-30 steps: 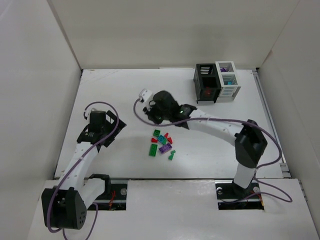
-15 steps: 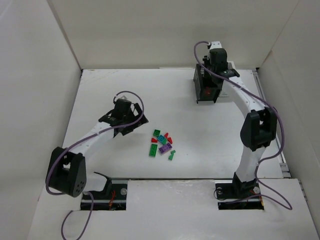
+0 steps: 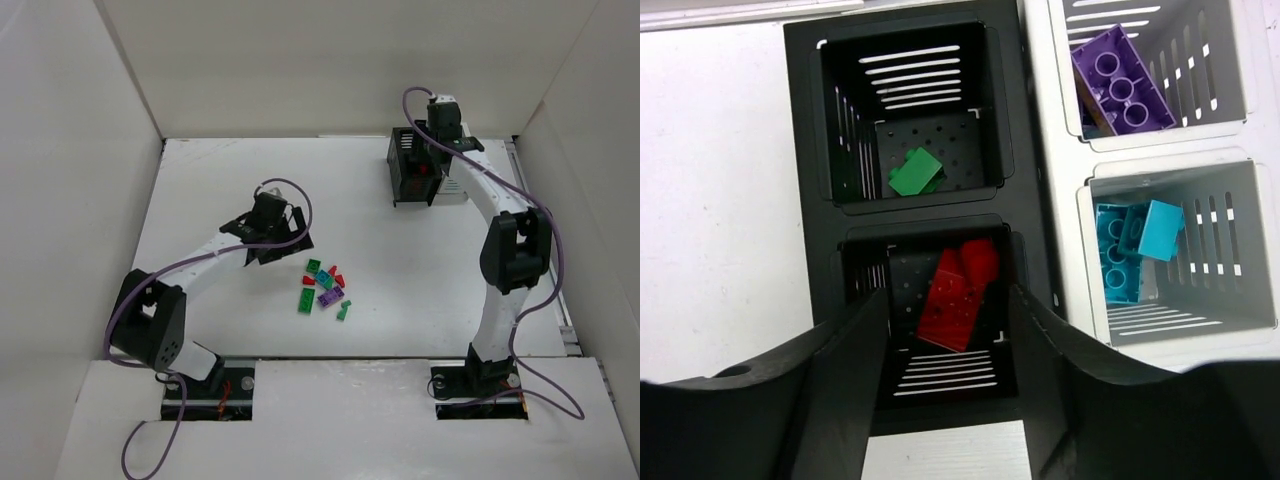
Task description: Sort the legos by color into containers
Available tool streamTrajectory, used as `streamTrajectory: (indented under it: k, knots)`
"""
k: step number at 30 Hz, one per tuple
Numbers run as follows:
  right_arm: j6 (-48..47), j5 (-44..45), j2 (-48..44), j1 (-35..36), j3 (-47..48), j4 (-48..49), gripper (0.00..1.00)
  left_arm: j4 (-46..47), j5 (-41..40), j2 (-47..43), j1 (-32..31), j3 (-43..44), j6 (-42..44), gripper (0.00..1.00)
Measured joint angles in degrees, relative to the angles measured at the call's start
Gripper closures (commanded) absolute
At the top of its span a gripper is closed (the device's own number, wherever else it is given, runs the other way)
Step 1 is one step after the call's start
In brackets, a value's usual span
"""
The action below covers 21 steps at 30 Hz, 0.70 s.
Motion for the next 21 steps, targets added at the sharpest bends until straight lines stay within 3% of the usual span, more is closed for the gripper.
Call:
streamTrajectory:
  k: [9,14,21]
  knots:
    - [0.6,-1.8,-4.3,0.0,-3.2,-0.5,0.38,-0.1,-0.1,2.1,-4.9,0.5,3.7,0.22]
    - [1.6,-3.5,-11.7,0.3,-10.1,-0.7,0.38,0.1,0.3,5.5,-7.1,0.8,7.3,0.51]
    - [2.6,-4.5,-16.0,1.8,-14.7,-1.0,0.38,-0.8,0.5,7.0,-8.2,0.0,8.5,0.48]
